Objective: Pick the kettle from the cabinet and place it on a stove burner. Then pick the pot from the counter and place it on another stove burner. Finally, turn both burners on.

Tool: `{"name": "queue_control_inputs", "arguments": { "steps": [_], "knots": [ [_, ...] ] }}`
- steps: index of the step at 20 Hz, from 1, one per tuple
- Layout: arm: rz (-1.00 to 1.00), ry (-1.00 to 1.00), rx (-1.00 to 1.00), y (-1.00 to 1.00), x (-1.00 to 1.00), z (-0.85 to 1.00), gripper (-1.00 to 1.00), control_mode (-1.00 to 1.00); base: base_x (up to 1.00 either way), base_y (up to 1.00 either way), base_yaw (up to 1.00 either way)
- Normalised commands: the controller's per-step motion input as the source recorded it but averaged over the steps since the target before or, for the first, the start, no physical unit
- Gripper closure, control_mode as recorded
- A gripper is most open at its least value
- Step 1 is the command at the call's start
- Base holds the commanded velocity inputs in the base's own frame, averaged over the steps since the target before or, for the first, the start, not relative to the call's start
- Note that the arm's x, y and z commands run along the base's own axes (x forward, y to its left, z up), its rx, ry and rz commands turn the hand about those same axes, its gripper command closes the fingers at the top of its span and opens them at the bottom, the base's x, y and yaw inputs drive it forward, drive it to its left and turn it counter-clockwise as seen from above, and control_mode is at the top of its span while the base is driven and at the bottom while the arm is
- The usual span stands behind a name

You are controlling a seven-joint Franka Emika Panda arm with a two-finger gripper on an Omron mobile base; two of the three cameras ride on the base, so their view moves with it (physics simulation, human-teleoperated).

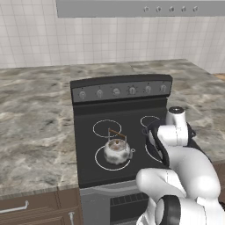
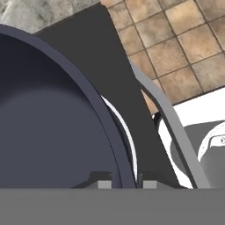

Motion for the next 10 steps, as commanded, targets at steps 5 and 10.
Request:
{"name": "queue_control_inputs", "arguments": {
  "steps": [5, 10],
  "knots": [
    [0.01, -0.01, 0.00, 0.00, 0.00, -0.13, -1.00, -1.00, 0.00, 0.00, 0.00],
    [0.01, -0.04, 0.00, 0.00, 0.00, -0.03, -1.00, -1.00, 0.00, 0.00, 0.00]
  ]
}}
